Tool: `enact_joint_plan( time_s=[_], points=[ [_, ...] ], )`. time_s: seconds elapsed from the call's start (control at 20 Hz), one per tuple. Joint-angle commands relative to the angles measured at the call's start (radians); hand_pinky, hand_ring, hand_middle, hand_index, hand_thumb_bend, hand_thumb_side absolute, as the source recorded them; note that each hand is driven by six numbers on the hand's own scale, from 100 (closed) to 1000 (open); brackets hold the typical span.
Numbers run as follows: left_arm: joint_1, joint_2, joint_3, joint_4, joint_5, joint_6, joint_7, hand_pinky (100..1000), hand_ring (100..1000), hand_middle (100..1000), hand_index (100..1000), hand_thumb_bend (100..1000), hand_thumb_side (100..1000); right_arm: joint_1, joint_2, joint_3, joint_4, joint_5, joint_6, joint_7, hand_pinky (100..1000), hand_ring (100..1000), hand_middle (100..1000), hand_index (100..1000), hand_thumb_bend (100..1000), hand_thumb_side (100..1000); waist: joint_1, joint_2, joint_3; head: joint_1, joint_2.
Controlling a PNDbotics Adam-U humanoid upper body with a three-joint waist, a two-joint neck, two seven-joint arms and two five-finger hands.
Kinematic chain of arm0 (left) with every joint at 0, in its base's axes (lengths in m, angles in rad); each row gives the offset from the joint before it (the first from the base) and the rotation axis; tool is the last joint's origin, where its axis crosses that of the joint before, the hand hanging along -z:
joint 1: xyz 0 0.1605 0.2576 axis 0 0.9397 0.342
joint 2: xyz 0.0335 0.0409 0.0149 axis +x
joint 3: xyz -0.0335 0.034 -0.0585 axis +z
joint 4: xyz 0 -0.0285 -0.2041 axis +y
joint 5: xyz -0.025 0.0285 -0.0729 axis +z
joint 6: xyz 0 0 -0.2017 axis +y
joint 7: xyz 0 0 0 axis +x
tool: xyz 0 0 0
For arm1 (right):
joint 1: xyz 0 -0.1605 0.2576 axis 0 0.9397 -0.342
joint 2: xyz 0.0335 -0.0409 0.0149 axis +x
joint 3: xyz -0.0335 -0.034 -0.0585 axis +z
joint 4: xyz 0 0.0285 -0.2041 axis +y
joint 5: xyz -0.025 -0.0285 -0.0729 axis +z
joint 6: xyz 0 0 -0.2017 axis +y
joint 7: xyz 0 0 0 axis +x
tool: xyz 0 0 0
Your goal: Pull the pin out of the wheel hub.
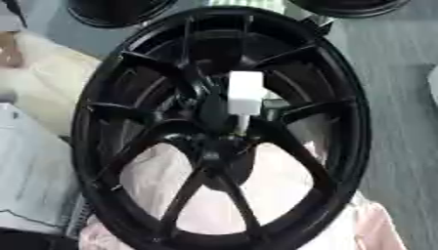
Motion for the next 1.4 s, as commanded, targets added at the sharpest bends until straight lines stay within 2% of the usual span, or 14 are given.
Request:
enact_joint_plan(
  time_s=[0.05,0.25,0.5,0.85,1.1,1.4],
  points=[
    [0.001,0.023,0.006,-0.019,0.005,0.003,-0.002,482,496,528,661,100,702,0.004,-0.036,-0.005,-0.023,0.012,0.003,0.003,637,586,553,635,262,241,-0.005,-0.03,0.002,-0.013,0.001],
    [0.031,0.045,0.007,-0.014,-0.004,0.003,-0.002,479,495,528,661,100,707,0.045,-0.094,0.006,-0.014,0.024,-0.011,0.018,648,601,566,643,273,238,-0.014,-0.043,-0.013,-0.009,0.013],
    [0.079,0.07,0.015,-0.005,-0.022,0.004,0.002,474,494,527,660,100,718,0.088,-0.183,0.021,0.027,0.015,-0.08,0.043,662,623,587,654,288,239,-0.029,-0.049,-0.039,0.004,0.037],
    [0.117,0.084,0.019,0.001,-0.04,0.006,0.004,471,493,527,660,100,726,0.109,-0.271,0.041,0.087,-0.003,-0.165,0.065,677,643,606,664,309,231,-0.051,-0.058,-0.026,0.009,0.073],
    [0.14,0.079,0.025,0.005,-0.045,0.01,0.008,471,493,527,660,100,731,0.098,-0.316,0.064,0.116,-0.008,-0.193,0.084,690,665,628,674,320,234,-0.071,-0.069,0.024,0.018,0.085],
    [0.16,0.09,0.029,0.007,-0.05,0.01,0.013,471,494,527,660,100,727,0.011,-0.438,0.116,0.192,-0.035,-0.247,0.124,709,684,637,684,362,203,-0.078,-0.09,0.029,0.021,0.086]
  ],
)
